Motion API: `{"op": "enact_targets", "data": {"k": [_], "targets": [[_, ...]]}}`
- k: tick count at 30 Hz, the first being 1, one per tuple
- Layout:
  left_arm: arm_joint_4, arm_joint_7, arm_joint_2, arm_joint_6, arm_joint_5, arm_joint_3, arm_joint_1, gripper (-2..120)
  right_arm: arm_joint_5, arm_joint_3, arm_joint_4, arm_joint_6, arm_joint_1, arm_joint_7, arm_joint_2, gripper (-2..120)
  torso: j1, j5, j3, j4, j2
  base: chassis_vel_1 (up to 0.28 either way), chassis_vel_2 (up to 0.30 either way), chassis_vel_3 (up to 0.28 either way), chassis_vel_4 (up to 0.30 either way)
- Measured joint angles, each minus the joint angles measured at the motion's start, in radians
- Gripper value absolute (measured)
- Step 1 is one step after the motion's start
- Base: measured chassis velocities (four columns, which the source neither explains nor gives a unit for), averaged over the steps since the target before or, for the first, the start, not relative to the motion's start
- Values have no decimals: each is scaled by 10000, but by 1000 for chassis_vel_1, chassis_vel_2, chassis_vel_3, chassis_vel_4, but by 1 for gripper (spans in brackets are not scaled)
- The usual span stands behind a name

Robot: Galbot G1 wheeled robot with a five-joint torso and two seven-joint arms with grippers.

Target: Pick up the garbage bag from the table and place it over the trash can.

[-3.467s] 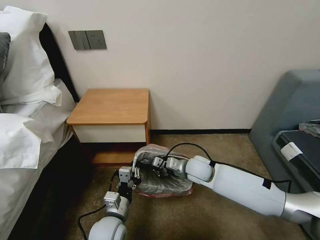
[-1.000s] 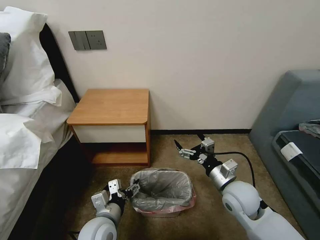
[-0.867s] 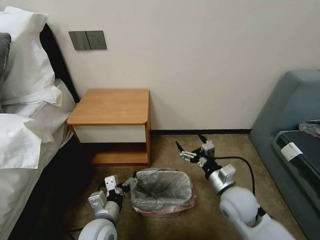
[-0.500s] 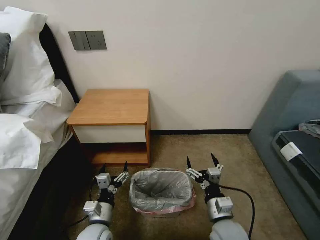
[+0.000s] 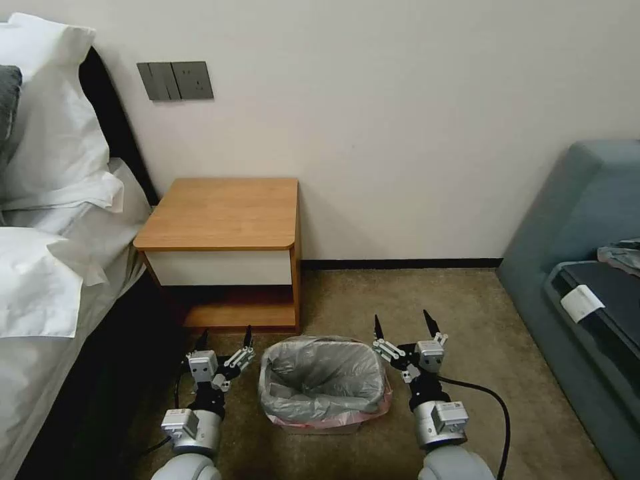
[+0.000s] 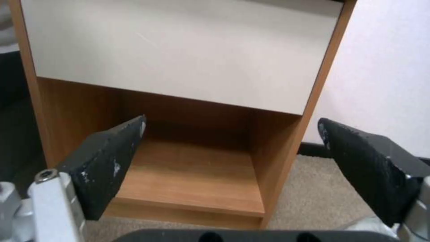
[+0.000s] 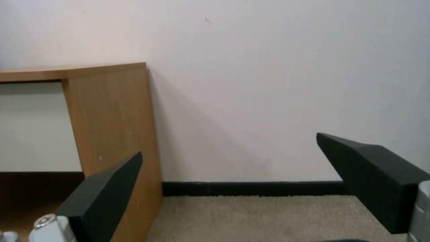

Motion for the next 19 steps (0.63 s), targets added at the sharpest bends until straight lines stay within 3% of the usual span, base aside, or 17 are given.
{"op": "enact_targets", "data": {"k": [19], "targets": [[-16, -13, -4, 47, -21, 5, -4, 100, 35, -15, 12, -36, 21, -11, -24, 100, 0, 0, 1, 0, 0, 0, 0, 0, 0]]}}
